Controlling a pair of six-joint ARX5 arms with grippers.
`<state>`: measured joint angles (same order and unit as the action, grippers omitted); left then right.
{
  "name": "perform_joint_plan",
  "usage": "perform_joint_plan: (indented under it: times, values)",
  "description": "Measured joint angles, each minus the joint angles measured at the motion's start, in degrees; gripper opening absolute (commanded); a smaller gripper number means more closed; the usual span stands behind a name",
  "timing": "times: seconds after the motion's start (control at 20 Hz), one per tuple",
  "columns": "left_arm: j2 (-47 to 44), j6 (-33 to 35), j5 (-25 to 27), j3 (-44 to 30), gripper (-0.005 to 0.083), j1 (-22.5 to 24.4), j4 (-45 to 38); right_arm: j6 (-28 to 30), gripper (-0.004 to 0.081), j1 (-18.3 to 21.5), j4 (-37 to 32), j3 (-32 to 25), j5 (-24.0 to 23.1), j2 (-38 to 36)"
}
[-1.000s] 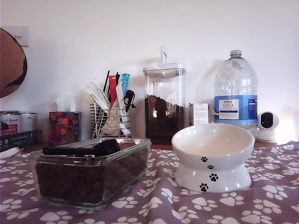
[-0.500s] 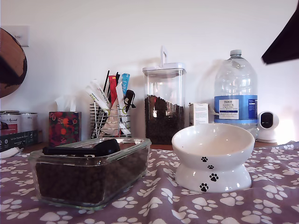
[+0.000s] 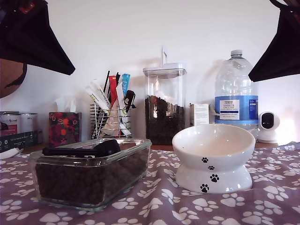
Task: Measure one spoon of cat food and pour it into the food bowl
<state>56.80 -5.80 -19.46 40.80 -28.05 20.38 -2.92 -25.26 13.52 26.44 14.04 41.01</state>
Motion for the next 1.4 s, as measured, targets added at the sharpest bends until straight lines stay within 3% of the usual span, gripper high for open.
perform_joint_plan:
  times: [0.15, 0.3, 0.5, 0.55, 0.7, 0.9, 1.05, 1.4]
  values:
    - [1.1, 0.6, 1.3, -0.1, -0.0009, -0.3, -1.1, 0.2, -0.0011, 0.0, 0.0, 0.0, 0.0, 0.0]
    - [0.9, 0.9, 6.2, -1.7, -0.001, -1.7, -7.8, 1.5, -0.0011, 0.0, -0.1, 0.0, 0.0, 0.0]
    - [-1.6, 0.9, 8.0, -7.9, -0.0008, -3.1, -11.9, 2.3, -0.0011, 0.0, 0.0, 0.0, -1.1, 0.0]
    - [-1.5, 0.9, 8.1, -9.0, 0.0022, -3.4, -11.0, 2.8, -0.0011, 0.0, 0.0, 0.0, -1.1, 0.0]
    - [-0.9, 1.3, 8.6, -9.7, 0.026, -4.7, -10.6, 2.8, -0.0011, 0.0, 0.0, 0.0, -1.1, 0.0]
    - [1.0, 1.3, 10.9, -9.6, 0.0267, -5.7, -11.3, 2.8, -0.0011, 0.0, 0.0, 0.0, -1.1, 0.0]
    - [7.3, 1.3, 11.0, -9.6, 0.0267, -5.7, -12.1, 2.9, -0.0011, 0.0, 0.0, 0.0, -1.1, 0.0]
    - [13.3, 1.5, 11.0, -9.6, 0.0267, -5.7, -19.1, 2.9, -0.0011, 0.0, 0.0, 0.0, -1.1, 0.0]
